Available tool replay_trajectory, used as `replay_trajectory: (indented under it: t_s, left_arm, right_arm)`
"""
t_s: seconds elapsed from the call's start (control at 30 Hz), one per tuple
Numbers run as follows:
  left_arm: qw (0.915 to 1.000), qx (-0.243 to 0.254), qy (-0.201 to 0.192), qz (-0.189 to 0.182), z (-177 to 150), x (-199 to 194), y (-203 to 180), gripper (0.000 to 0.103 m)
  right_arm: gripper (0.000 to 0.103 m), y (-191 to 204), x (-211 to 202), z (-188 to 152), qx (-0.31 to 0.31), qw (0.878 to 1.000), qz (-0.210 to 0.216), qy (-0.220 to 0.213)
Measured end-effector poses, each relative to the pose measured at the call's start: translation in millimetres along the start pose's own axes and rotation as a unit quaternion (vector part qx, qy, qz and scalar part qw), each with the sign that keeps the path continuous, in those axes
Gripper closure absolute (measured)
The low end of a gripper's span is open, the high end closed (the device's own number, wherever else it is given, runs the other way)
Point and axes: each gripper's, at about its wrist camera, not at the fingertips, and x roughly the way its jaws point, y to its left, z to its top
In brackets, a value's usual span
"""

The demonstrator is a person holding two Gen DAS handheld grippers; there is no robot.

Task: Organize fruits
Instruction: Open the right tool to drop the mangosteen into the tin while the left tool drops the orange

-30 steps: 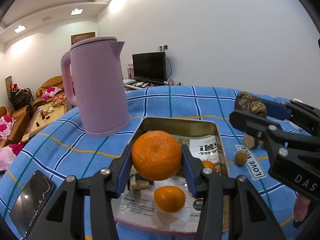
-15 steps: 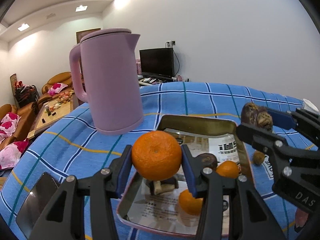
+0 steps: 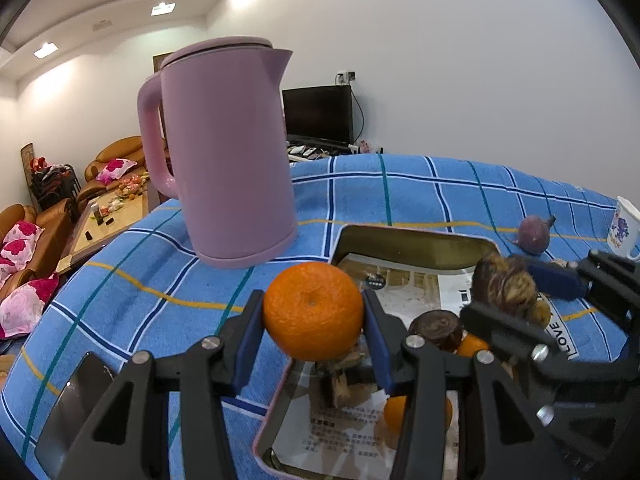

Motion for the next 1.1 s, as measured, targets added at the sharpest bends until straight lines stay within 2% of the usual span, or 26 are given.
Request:
replay_trajectory:
  t_s: [0.3,0.37,0.43,0.5,0.57,0.73,0.83,0.97,1.1]
  left_arm:
    - [0.9999,0.003,0.008,0.01,2.6,5.5,2.1,0.054]
    - [0.9999,0.002,0.008,0.01,2.2,4.8,1.6,0.053]
    - [0.9998,0.0,0.0,0.018,3.0,0.9,0.8,0.047]
    - [0.9998,0.001,-0.007,0.017,4.6,-4.0,-0.9,0.041]
    - [0.9998,0.003,-0.013,0.016,6.5,-9.3,-3.2,0.041]
    - [0.9995,-0.003,-0.031,0.007,10.8,-21.3,-11.5,0.031]
    - [0.9993,0.0,-0.037,-0.002,11.8,-26.1,-23.5,0.03]
    - [0.9988,0.007,-0.042,-0.025,12.5,-32.4,-43.8,0.03]
    - [0.9979,0.017,-0.042,-0.047,10.3,-36.4,-67.7,0.03]
  right_arm:
    - [0.056,4.3,8.9,-4.6,-0.001,1.0,0.018,0.018]
    - [0.052,3.9,8.5,-6.0,0.0,1.0,0.017,0.018]
    - [0.038,3.5,6.4,-7.1,0.0,1.0,0.016,0.016]
    - [0.038,3.1,1.7,-7.7,0.001,1.0,0.019,0.008]
    - [0.038,2.5,-3.9,-7.8,-0.003,1.0,0.013,0.003]
    - [0.038,-16.1,-27.5,-9.5,0.004,1.0,-0.012,-0.007]
    - [0.038,-38.0,-42.5,-14.7,0.013,0.999,-0.033,-0.012]
    - [0.038,-80.1,-60.6,-28.0,0.035,0.996,-0.083,-0.007]
    - [0.038,-127.6,-73.0,-43.0,0.084,0.988,-0.127,-0.001]
